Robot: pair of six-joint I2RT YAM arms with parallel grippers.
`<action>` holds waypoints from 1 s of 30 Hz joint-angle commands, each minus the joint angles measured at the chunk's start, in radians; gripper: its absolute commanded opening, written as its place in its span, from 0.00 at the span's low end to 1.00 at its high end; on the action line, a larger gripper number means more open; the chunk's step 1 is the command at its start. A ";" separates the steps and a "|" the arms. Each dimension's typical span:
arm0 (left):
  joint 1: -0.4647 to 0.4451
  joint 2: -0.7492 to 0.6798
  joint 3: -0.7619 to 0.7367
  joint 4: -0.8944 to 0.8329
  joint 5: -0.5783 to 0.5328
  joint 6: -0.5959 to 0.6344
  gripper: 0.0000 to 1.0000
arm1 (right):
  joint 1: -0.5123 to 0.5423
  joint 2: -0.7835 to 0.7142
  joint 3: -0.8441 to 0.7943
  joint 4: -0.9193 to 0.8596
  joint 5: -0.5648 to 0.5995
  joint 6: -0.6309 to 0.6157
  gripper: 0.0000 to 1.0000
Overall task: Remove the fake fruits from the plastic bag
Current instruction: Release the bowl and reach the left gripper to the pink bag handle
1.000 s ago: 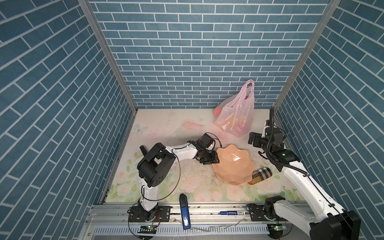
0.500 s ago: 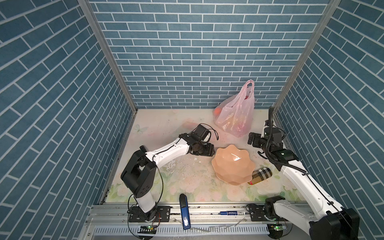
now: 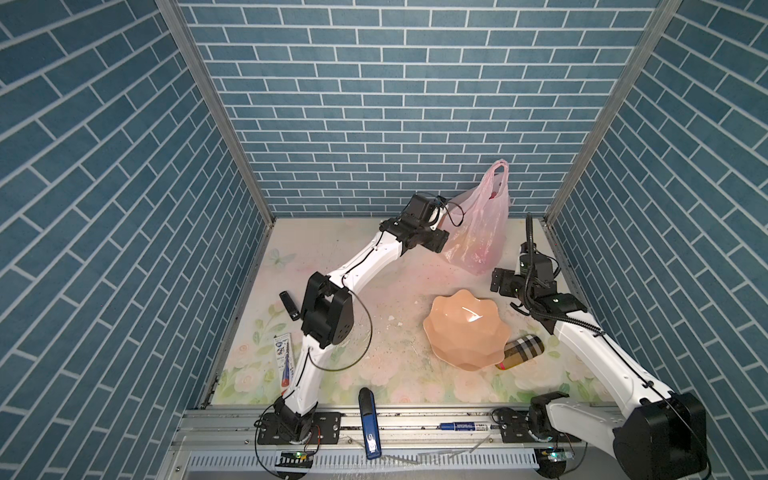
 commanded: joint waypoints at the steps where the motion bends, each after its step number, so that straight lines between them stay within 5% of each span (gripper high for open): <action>1: 0.040 0.090 0.085 0.085 0.046 0.062 0.76 | 0.001 0.007 -0.002 0.051 -0.042 -0.031 0.95; 17: 0.053 0.381 0.371 0.226 0.254 -0.055 0.67 | -0.001 0.069 -0.015 0.090 -0.059 -0.043 0.93; 20: 0.059 0.400 0.380 0.276 0.287 -0.089 0.54 | -0.002 0.080 -0.010 0.088 -0.059 -0.043 0.93; 25: 0.076 0.413 0.383 0.318 0.331 -0.152 0.15 | -0.002 0.096 0.000 0.089 -0.065 -0.041 0.92; 30: 0.101 0.351 0.289 0.366 0.309 -0.212 0.01 | -0.002 0.102 0.003 0.087 -0.080 -0.030 0.90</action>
